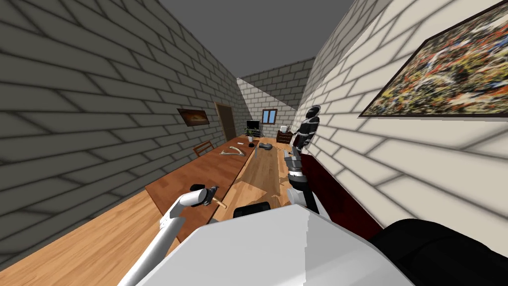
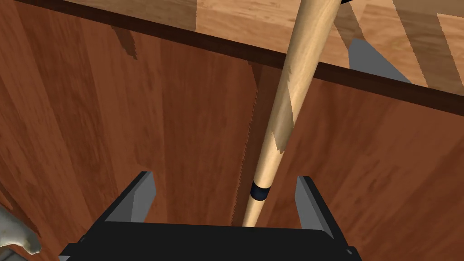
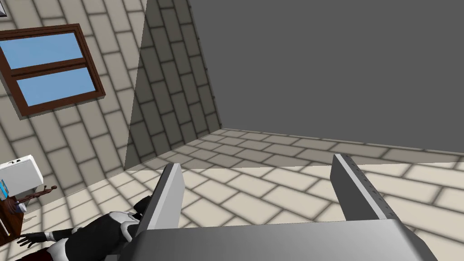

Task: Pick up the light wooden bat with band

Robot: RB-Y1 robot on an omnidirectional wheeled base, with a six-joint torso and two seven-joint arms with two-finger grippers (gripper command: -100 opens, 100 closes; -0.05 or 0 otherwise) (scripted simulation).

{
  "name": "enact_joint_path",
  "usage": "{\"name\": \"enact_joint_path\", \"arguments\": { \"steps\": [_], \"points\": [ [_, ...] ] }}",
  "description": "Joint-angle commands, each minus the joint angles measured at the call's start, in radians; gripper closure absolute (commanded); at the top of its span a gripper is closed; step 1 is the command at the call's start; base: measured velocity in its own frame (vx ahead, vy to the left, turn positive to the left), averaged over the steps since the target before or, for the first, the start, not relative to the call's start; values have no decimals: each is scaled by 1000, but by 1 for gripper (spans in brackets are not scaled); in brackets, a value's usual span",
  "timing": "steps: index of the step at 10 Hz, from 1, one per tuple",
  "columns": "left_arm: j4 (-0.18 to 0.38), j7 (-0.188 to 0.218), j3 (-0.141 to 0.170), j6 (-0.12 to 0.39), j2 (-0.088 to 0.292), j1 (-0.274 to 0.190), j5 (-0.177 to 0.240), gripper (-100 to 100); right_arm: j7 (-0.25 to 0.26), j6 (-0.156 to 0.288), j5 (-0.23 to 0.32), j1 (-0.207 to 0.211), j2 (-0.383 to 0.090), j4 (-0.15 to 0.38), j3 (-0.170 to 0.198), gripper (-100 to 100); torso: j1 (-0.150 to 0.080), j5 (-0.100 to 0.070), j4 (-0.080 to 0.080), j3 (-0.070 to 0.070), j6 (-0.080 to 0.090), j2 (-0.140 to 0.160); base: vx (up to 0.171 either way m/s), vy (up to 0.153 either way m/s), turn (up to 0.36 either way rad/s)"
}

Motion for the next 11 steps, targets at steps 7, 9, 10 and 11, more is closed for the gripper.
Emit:
{"name": "enact_joint_path", "arguments": {
  "steps": [7, 9, 10, 11],
  "points": [
    [113, -60, 2, 195, 60, -49, 62, -100, 0, 0, 0, 0, 0, 0, 0, 0, 0, 0, 0, 0, 0, 0, -6, 28, -148],
    [139, -74, 3, 240, 81, -61, 76, -100, 0, 0, 0, 0, 0, 0, 0, 0, 0, 0, 0, 0, 0, 0, 1, 20, -155],
    [148, -79, 3, 255, 88, -65, 81, -100, 0, 0, 0, 0, 0, 0, 0, 0, 0, 0, 0, 0, 0, 0, 0, 20, -93],
    [156, -83, 3, 270, 97, -69, 86, -100, 0, 0, 0, 0, 0, 0, 0, 0, 0, 0, 0, 0, 0, 0, 1, 18, -77]
  ]
}}
